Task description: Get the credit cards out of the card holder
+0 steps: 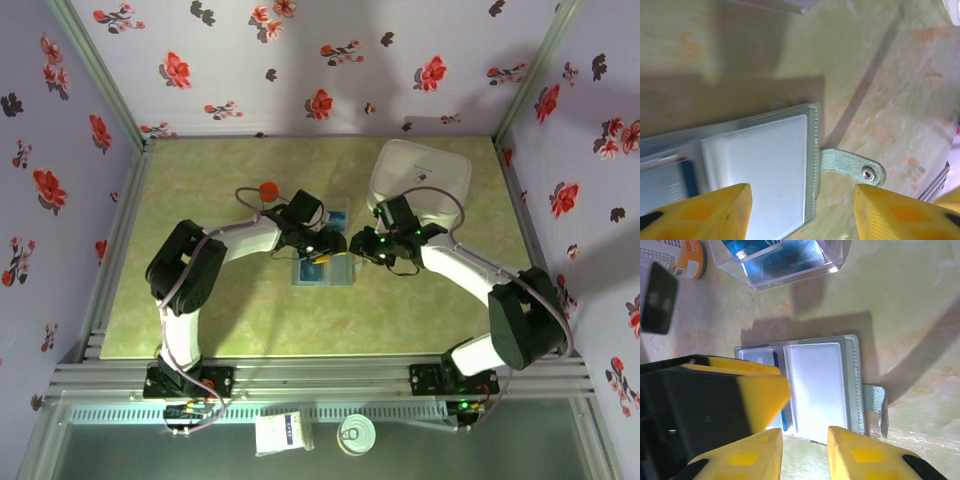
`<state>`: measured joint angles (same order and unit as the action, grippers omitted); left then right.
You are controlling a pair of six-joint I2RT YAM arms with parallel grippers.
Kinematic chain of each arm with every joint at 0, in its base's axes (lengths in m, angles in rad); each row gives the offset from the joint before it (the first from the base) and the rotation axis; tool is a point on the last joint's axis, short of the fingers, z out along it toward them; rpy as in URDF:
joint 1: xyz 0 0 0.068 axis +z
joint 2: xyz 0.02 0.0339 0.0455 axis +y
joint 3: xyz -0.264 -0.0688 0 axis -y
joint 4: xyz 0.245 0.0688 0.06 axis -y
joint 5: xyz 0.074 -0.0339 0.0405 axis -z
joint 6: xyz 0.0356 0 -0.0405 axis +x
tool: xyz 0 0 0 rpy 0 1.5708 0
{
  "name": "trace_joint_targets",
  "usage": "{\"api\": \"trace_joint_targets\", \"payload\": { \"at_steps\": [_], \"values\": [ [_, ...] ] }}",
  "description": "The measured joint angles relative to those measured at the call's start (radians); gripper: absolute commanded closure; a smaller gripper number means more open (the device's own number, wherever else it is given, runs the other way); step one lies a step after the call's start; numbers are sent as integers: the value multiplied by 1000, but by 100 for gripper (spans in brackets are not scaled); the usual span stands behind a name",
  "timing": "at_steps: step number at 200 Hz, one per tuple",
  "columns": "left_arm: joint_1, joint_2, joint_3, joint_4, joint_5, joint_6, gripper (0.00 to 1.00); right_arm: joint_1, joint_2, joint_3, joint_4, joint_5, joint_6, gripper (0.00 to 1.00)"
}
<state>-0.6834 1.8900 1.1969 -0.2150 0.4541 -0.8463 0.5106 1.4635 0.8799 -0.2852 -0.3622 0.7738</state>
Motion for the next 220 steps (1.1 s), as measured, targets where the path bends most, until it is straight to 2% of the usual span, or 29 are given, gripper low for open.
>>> {"api": "trace_joint_targets", "payload": {
  "at_steps": [67,119,201,220],
  "values": [
    [101,-119,-139,-32,-31,48,60,74,129,69,27,-22,13,71],
    [108,-119,-192,-62,-61,84,73,111,195,129,37,-38,13,71],
    [108,-119,-219,-59,-69,95,79,134,266,142,72,-75,24,72],
    [108,-119,-222,-58,-70,95,82,137,293,143,96,-92,31,76]
  ]
}}
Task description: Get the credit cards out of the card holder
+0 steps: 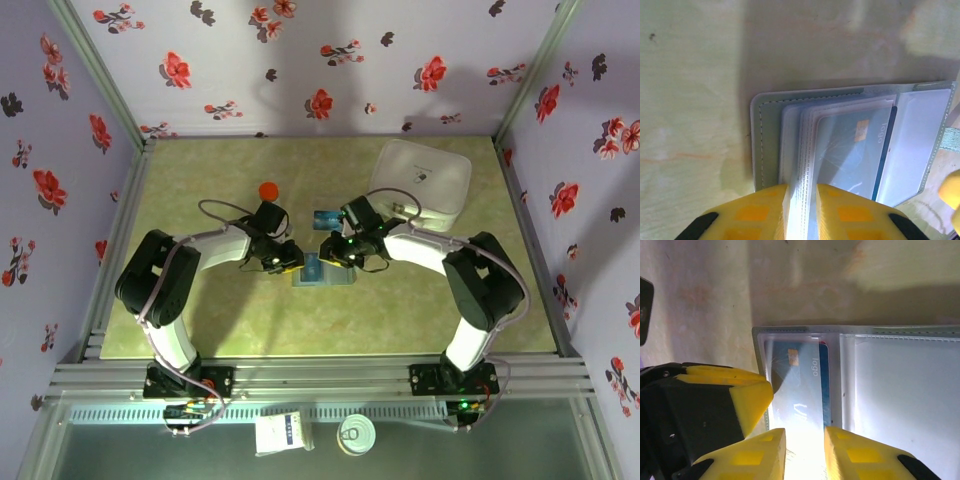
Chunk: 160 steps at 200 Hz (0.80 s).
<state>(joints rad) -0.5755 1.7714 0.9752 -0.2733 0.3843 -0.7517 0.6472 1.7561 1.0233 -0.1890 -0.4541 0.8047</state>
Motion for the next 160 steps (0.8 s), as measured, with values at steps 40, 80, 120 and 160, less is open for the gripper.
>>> {"api": "trace_joint_targets", "payload": {
  "at_steps": [40,80,120,160],
  "values": [
    [0,0,-1,3,1,0,85,2,34,0,35,-26,18,78],
    [0,0,-1,3,1,0,85,8,60,0,75,-49,20,79],
    [0,0,-1,3,1,0,83,8,93,1,90,-53,19,78],
    [0,0,-1,3,1,0,81,8,97,1,89,-51,19,75]
  ]
}}
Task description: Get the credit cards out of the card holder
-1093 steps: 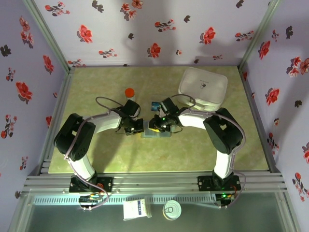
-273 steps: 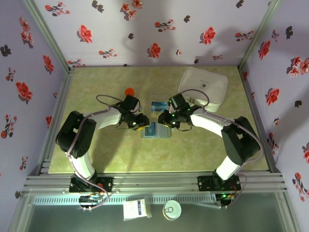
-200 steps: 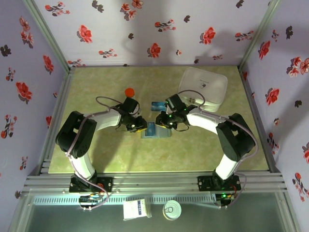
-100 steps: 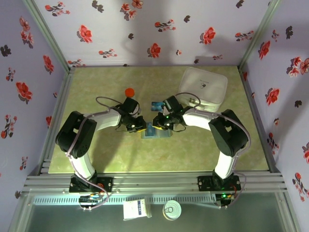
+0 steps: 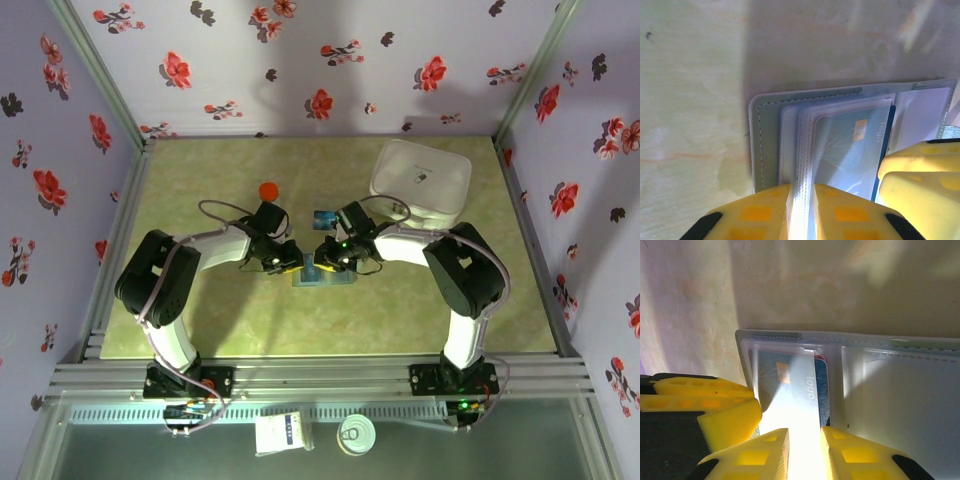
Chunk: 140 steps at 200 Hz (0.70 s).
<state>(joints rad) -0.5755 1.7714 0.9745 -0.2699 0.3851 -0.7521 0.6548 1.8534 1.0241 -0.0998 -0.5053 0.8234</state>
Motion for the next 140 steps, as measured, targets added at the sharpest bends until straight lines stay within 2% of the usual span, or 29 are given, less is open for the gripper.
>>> {"api": "trace_joint_targets", "payload": {
  "at_steps": [65,140],
  "values": [
    [0,0,0,0,0,0,80,1,-5,0,-35,41,-21,74],
    [0,-3,0,-1,0,0,85,1,-25,1,-70,65,-31,74]
  ]
}}
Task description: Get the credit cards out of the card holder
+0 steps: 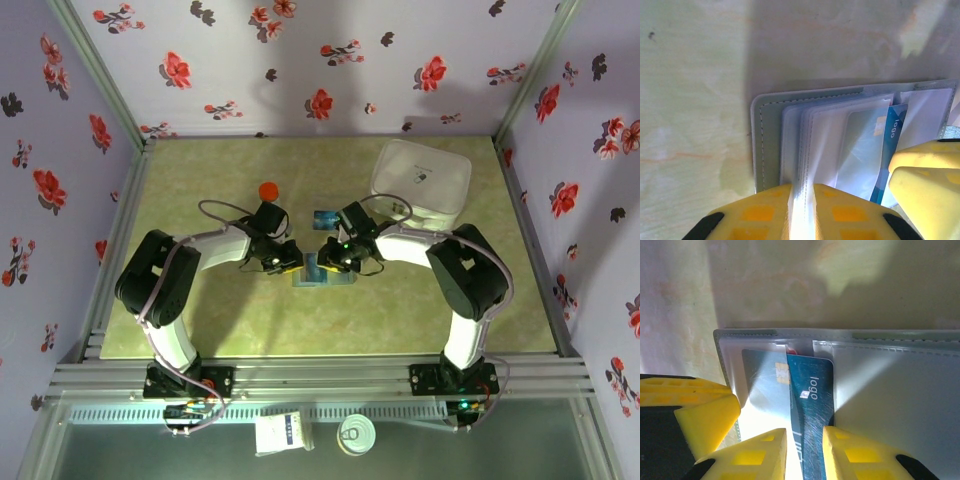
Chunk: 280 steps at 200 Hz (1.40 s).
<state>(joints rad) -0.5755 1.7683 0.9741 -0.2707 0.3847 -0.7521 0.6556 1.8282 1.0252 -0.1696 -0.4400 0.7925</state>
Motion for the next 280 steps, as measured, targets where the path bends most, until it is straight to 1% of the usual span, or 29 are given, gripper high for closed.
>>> {"api": "trace_joint_targets", "payload": {
  "at_steps": [34,76,113,148,215,280],
  "values": [
    [0,-23,0,-8,0,0,86,0,-40,0,-15,20,0,73],
    [0,-60,1,-16,0,0,91,0,-71,0,-16,29,0,72],
    [-12,-58,17,-27,1,-1,94,0,-71,-6,-17,36,0,71],
    [-39,-33,43,-27,1,0,100,0,-73,-11,-23,37,0,71],
    [-43,26,46,-31,0,0,100,-1,-72,-12,-22,36,0,69],
    [-43,26,53,-40,-11,3,100,-3,-55,-13,-18,19,0,69]
  ]
}}
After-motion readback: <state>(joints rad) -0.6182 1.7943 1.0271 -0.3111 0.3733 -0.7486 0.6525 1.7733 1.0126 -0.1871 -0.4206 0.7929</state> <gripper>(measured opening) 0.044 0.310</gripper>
